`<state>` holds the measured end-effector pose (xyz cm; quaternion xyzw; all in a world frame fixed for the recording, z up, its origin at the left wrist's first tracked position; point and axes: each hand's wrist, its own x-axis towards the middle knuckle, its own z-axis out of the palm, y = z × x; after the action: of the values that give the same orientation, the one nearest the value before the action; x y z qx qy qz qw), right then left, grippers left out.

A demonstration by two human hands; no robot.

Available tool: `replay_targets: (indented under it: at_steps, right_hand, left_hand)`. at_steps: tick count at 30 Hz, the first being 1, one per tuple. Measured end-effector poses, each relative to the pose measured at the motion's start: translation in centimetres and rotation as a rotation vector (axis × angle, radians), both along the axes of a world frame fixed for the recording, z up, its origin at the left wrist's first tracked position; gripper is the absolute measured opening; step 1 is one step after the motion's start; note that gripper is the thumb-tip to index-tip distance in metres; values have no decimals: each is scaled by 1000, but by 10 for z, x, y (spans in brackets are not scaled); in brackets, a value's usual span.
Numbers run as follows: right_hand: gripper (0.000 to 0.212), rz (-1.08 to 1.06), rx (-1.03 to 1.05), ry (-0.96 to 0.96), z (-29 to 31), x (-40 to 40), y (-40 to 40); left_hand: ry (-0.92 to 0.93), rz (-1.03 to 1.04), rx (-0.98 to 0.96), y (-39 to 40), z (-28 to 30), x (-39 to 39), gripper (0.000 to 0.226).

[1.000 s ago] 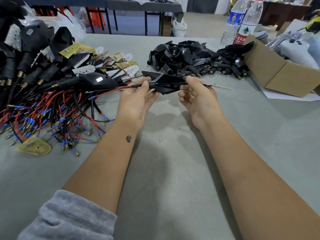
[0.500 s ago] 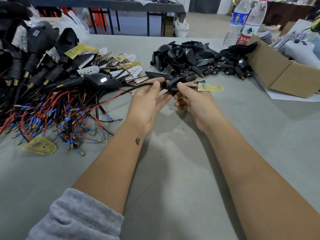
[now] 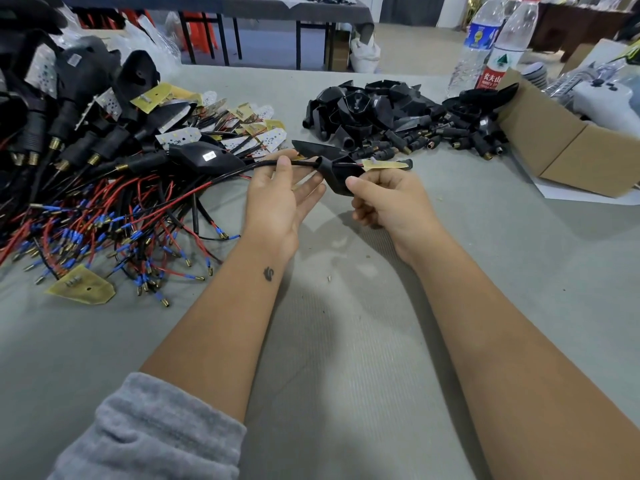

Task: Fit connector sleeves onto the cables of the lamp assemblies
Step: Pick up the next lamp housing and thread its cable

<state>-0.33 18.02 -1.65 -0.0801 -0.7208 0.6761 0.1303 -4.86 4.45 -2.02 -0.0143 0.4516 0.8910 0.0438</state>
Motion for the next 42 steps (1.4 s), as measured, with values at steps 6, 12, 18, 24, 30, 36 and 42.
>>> replay_targets:
  at_steps: [6, 12, 18, 24, 30, 36, 42]
  right_hand:
    - [33, -146, -53, 45, -1, 0, 1]
    - [15, -141, -51, 128, 0, 1, 7]
    - [15, -129, 27, 135, -2, 1, 4]
    - [20, -111, 87, 93, -4, -2, 2]
    - [20, -112, 29, 76, -1, -1, 2]
    - [20, -133, 62, 95, 1, 0, 3]
    - [21, -62, 69, 121, 2, 3, 1]
  left_hand:
    - [-32, 21, 24, -1, -1, -3, 24]
    - [-39, 19, 14, -2, -1, -3, 23]
    - [-50, -111, 64, -3, 3, -1, 11]
    - [15, -220, -76, 7, 0, 6, 19]
    - [54, -195, -72, 7, -1, 6, 22]
    - [71, -271, -126, 5, 0, 6, 20]
    - [127, -247, -140, 7, -2, 10, 31]
